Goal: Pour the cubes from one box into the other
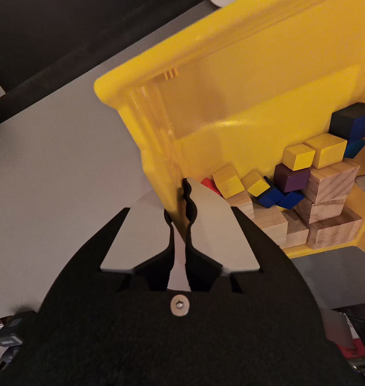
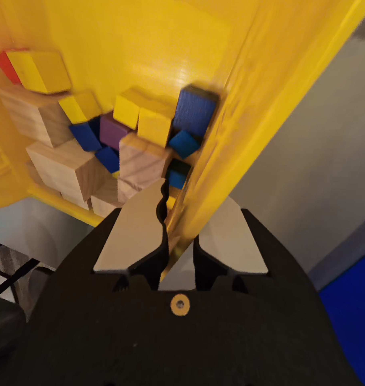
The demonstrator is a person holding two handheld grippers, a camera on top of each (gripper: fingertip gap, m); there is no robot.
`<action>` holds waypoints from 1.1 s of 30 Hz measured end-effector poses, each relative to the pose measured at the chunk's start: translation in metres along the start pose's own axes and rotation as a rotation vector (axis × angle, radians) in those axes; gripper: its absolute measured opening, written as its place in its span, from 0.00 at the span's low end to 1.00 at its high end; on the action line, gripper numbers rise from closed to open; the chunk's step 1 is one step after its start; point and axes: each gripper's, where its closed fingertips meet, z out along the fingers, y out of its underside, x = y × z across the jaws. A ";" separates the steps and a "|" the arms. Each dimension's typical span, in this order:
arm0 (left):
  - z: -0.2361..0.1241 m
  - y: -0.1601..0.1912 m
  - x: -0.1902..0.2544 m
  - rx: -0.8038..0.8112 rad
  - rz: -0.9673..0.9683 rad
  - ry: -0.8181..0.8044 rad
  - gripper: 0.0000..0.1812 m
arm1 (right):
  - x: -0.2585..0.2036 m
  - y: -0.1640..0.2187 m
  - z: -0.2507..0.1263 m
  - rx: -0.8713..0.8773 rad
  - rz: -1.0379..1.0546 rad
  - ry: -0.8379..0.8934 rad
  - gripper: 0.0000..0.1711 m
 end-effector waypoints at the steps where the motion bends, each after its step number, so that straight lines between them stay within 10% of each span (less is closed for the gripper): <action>1: 0.001 0.003 -0.002 0.001 -0.006 0.000 0.03 | -0.001 0.006 0.001 -0.002 -0.008 0.004 0.10; 16: -0.039 -0.002 0.031 0.057 -0.010 0.096 0.03 | 0.026 0.021 -0.063 -0.067 -0.042 0.056 0.03; 33: -0.128 -0.227 0.292 0.233 0.068 0.175 0.03 | 0.313 0.034 -0.262 0.044 0.101 0.265 0.03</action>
